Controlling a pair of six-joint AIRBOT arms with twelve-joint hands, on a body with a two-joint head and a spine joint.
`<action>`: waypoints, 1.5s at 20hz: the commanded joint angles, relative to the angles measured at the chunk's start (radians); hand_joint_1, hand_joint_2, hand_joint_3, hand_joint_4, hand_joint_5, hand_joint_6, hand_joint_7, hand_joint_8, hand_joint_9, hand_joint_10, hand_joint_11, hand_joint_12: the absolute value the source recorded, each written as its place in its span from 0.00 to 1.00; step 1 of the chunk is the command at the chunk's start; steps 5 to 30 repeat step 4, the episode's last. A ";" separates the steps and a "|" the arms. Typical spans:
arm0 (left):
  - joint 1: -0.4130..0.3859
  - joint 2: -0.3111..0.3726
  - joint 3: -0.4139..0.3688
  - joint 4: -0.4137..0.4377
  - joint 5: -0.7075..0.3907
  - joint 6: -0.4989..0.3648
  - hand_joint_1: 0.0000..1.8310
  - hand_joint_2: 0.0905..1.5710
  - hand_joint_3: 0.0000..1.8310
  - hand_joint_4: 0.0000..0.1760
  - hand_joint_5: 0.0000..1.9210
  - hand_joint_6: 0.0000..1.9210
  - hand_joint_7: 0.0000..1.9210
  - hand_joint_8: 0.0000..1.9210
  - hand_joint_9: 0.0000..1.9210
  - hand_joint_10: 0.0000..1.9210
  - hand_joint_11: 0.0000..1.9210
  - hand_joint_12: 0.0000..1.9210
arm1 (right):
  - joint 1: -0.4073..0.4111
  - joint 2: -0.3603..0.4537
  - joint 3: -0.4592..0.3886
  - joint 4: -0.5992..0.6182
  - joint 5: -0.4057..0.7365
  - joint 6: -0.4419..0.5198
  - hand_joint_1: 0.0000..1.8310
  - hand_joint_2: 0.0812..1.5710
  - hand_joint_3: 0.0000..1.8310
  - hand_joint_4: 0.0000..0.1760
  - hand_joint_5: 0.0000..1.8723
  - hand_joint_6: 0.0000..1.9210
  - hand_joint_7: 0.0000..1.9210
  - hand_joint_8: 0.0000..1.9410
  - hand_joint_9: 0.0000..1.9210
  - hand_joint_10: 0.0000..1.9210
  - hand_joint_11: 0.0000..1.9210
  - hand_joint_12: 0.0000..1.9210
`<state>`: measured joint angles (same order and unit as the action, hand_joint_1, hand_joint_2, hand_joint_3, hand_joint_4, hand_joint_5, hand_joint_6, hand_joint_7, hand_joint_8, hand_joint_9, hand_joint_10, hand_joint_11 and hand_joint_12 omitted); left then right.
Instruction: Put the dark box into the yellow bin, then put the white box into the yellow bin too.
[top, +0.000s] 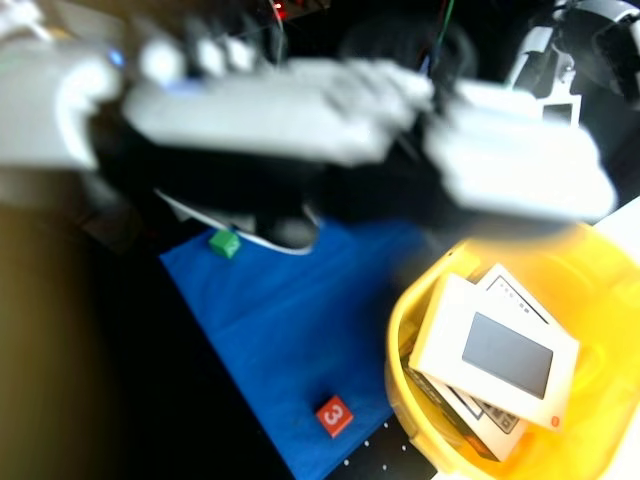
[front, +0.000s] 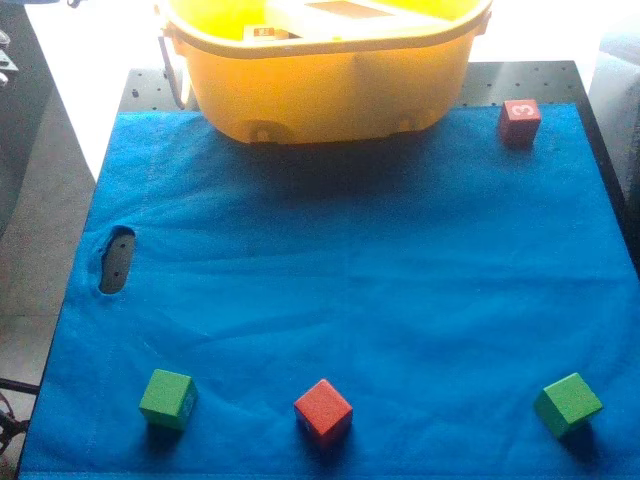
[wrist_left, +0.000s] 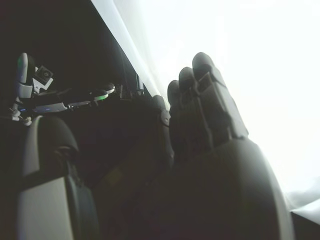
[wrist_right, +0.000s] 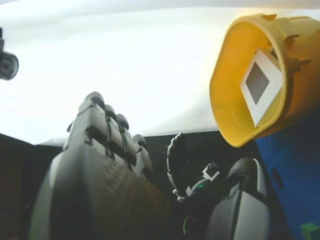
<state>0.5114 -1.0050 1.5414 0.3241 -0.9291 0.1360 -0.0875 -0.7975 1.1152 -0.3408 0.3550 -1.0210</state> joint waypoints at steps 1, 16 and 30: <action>-0.004 0.022 -0.010 -0.070 -0.126 0.013 0.49 0.56 0.00 0.39 0.14 0.00 0.14 0.00 0.13 0.00 0.10 0.00 | 0.017 0.013 -0.011 0.018 0.121 -0.003 0.44 0.46 0.00 1.00 0.00 0.00 0.02 0.00 0.00 0.00 0.02 0.01; 0.015 0.053 -0.038 -0.101 -0.170 0.033 0.50 0.61 0.01 0.13 0.12 0.00 0.12 0.00 0.12 0.00 0.09 0.00 | 0.036 0.052 -0.044 0.018 0.126 -0.003 0.42 0.43 0.00 1.00 0.00 0.00 0.02 0.00 0.00 0.00 0.00 0.00; 0.015 0.053 -0.038 -0.101 -0.170 0.033 0.50 0.61 0.01 0.13 0.12 0.00 0.12 0.00 0.12 0.00 0.09 0.00 | 0.036 0.052 -0.044 0.018 0.126 -0.003 0.42 0.43 0.00 1.00 0.00 0.00 0.02 0.00 0.00 0.00 0.00 0.00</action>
